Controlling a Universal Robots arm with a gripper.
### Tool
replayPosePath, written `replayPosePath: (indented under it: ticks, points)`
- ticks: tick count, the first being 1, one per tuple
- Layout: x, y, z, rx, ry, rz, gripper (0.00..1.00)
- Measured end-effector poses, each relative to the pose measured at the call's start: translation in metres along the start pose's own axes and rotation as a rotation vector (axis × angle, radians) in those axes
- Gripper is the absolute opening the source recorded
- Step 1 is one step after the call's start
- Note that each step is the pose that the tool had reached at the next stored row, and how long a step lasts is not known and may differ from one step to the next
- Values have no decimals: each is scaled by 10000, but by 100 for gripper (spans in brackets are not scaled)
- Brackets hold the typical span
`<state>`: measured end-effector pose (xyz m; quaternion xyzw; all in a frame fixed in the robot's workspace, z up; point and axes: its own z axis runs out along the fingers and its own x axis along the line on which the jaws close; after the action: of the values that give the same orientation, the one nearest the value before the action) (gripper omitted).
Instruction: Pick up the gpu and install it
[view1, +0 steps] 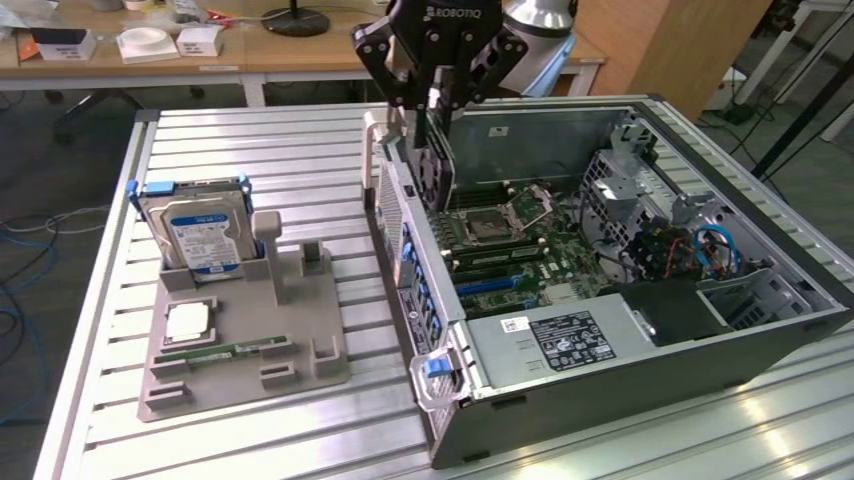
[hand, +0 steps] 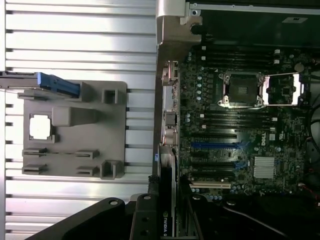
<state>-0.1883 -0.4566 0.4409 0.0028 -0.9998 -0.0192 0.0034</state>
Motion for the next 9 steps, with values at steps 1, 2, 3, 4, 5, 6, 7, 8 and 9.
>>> replayPosePath:
  ticks: [1,2,3,4,5,6,7,8,9]
  points:
    - [-16,0,0,0,0,-8,26]
    - [-31,0,0,0,0,-17,26]
    - [-47,0,0,1,1,-26,26]
    - [-62,0,0,1,2,-35,26]
    - [-78,-1,0,1,2,-44,26]
    - [-93,-1,0,1,2,-52,26]
    - [-108,-1,0,0,3,-60,26]
    - [-122,-1,1,0,2,-68,26]
    - [-137,-1,1,0,2,-76,26]
